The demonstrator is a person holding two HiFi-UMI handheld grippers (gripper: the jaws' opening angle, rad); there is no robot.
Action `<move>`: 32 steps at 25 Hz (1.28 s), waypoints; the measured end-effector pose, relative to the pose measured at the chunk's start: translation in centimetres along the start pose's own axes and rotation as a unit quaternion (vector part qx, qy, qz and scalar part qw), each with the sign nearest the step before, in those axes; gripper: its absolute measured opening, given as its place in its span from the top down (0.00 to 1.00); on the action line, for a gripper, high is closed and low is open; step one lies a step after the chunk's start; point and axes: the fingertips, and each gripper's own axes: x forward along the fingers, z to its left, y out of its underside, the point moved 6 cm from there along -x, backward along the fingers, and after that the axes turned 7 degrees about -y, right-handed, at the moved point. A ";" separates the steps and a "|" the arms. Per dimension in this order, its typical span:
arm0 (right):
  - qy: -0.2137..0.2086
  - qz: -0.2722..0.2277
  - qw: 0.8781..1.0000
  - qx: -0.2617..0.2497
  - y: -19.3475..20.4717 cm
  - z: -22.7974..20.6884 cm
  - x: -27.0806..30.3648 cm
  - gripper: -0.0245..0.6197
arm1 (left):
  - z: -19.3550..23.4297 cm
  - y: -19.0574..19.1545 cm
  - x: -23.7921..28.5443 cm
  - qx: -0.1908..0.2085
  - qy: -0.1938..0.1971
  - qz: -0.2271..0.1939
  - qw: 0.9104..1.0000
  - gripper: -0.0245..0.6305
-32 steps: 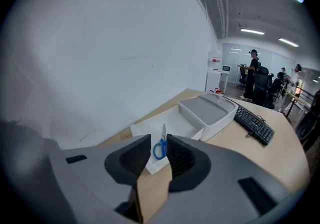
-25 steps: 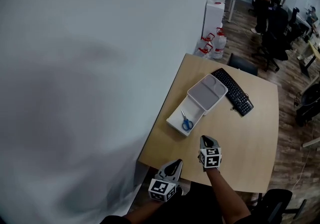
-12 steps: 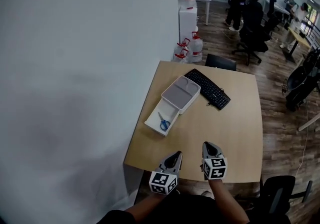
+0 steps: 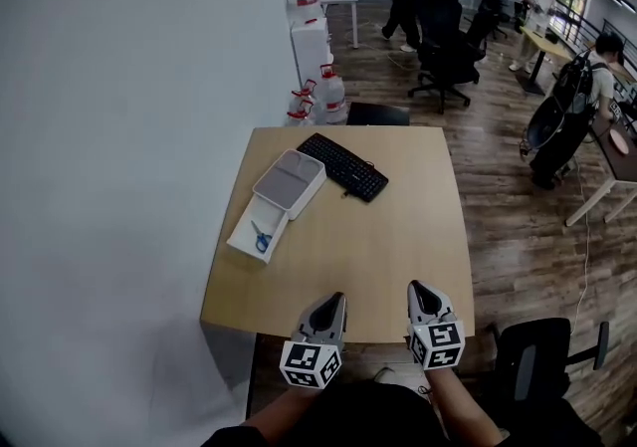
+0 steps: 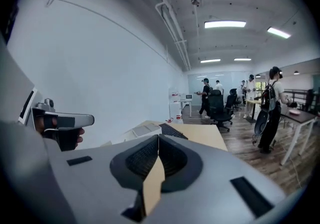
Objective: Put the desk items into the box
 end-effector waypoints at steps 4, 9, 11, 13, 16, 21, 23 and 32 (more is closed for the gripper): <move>0.015 -0.026 0.999 -0.020 0.0 -3.1 -3.4 0.87 | -3.0 0.6 0.1 0.009 -0.002 -0.026 1.000 0.93; 0.014 -0.029 0.999 -0.006 1.7 -5.5 -5.9 0.87 | -4.5 1.3 -0.4 0.021 -0.028 -0.034 0.999 0.93; 0.011 -0.029 1.000 -0.004 2.2 -5.8 -6.8 0.87 | -5.0 1.4 -0.8 0.026 -0.039 -0.037 0.998 0.93; 0.007 -0.032 0.999 -0.004 2.6 -6.0 -7.3 0.87 | -5.3 1.7 -0.8 0.028 -0.047 -0.037 0.998 0.93; 0.006 -0.034 0.999 -0.008 2.9 -6.3 -7.8 0.87 | -5.7 2.4 -0.6 0.034 -0.052 -0.035 0.997 0.93; 0.006 -0.035 0.999 -0.018 2.8 -7.0 -8.9 0.87 | -6.7 3.4 -0.5 0.034 -0.053 -0.032 0.997 0.93; 0.009 -0.036 0.999 -0.020 2.8 -7.3 -9.2 0.87 | -7.0 3.7 -0.3 0.030 -0.050 -0.032 0.998 0.93; 0.019 -0.042 0.998 -0.031 1.9 -7.5 -9.6 0.87 | -8.0 3.8 0.7 0.022 -0.021 -0.035 0.999 0.93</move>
